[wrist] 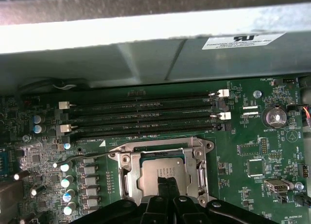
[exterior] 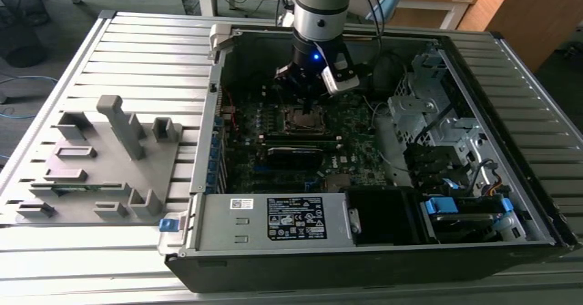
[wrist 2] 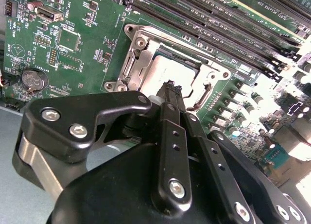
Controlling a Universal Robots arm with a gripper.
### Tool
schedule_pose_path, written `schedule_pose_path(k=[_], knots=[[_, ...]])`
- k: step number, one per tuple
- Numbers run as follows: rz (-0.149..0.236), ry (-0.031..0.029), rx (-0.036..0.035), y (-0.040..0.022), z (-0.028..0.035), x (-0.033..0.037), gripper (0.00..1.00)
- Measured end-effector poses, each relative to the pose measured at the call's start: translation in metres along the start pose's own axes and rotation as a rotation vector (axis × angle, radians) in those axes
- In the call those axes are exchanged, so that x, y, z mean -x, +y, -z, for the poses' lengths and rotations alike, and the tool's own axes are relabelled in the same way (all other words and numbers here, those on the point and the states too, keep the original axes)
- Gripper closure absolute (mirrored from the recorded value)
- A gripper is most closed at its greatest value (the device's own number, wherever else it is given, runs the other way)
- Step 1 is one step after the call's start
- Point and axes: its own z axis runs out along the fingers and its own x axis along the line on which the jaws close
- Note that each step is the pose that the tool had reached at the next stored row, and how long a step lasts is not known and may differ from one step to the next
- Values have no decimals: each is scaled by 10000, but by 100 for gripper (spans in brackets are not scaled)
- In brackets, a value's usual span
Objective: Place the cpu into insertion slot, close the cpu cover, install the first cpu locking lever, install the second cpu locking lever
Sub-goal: 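Install the first cpu locking lever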
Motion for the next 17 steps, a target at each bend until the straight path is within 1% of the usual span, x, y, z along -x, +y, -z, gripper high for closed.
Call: schedule_pose_path(k=[17], knots=[[0, 0, 0, 0, 33, 1, 90]])
